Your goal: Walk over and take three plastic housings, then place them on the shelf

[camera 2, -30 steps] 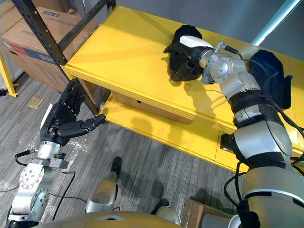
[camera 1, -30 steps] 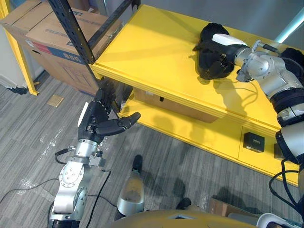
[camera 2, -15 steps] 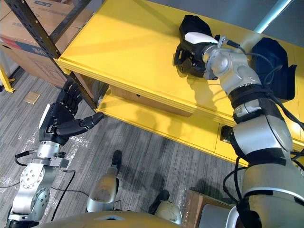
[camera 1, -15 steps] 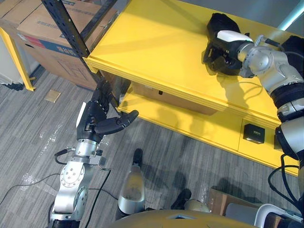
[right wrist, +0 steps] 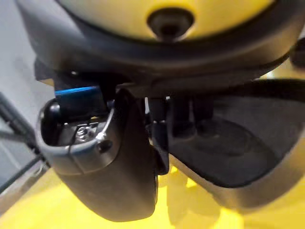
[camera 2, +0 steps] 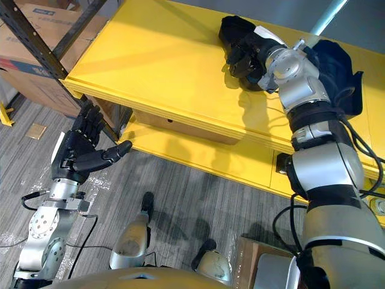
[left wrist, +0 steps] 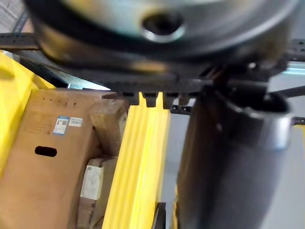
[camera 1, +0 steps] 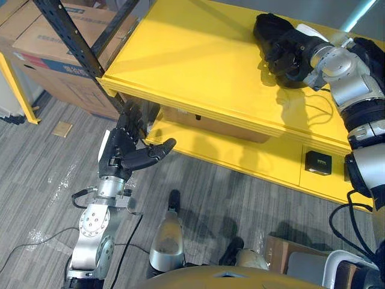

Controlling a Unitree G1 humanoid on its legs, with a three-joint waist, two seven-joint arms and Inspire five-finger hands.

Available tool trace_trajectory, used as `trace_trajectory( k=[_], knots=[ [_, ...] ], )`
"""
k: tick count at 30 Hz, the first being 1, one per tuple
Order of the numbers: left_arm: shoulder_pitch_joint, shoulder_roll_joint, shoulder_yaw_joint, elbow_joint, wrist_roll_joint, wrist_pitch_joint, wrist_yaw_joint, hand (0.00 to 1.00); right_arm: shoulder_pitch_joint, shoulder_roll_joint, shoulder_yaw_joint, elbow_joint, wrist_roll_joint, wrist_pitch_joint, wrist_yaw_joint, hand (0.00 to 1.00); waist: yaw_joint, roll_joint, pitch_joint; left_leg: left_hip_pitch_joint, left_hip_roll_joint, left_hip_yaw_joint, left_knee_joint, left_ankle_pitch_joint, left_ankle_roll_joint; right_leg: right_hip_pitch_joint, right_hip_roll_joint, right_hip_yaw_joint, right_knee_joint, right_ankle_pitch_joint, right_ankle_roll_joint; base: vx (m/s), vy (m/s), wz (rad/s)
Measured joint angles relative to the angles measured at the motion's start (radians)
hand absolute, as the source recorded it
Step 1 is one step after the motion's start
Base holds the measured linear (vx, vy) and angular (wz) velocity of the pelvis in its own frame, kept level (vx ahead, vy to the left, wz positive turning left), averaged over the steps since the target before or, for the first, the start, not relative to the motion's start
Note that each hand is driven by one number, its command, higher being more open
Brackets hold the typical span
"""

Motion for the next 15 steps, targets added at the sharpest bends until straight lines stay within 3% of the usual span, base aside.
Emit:
trace_trajectory(
  k=[3,4,8,15],
  knots=[
    [-0.002,-0.010,-0.016,-0.001,0.001,0.020,0.012,1.00,0.014,0.031,-0.046,-0.001,0.058,0.115,-0.003,0.00,-0.002,0.007,0.005,0.014,0.001,0.016,0.000,0.000,0.000,0.000,-0.002,0.017,0.003,0.000,0.000,-0.01,-0.029,-0.12],
    [-0.004,-0.015,-0.020,-0.001,0.001,0.025,0.015,1.00,0.014,0.031,-0.064,-0.005,0.079,0.131,-0.002,1.00,-0.006,0.012,0.007,0.015,0.001,0.017,0.000,0.000,0.000,0.000,-0.002,0.018,0.004,0.000,0.000,-0.03,-0.034,-0.08],
    [-0.017,-0.038,-0.029,-0.011,0.004,0.059,0.040,1.00,0.023,0.055,-0.100,-0.004,0.177,0.147,0.001,1.00,-0.027,0.015,0.009,0.026,-0.001,0.022,0.000,0.002,-0.001,0.002,-0.006,0.023,0.011,-0.001,-0.001,-0.01,-0.011,-0.03],
    [-0.027,-0.083,-0.025,-0.078,0.004,0.067,0.037,1.00,0.095,0.077,-0.117,-0.093,0.366,0.074,0.017,1.00,-0.051,0.023,0.011,0.037,-0.002,0.023,-0.003,0.002,-0.003,0.007,-0.008,0.023,0.018,-0.002,-0.002,-0.04,-0.024,-0.01]
  ],
)
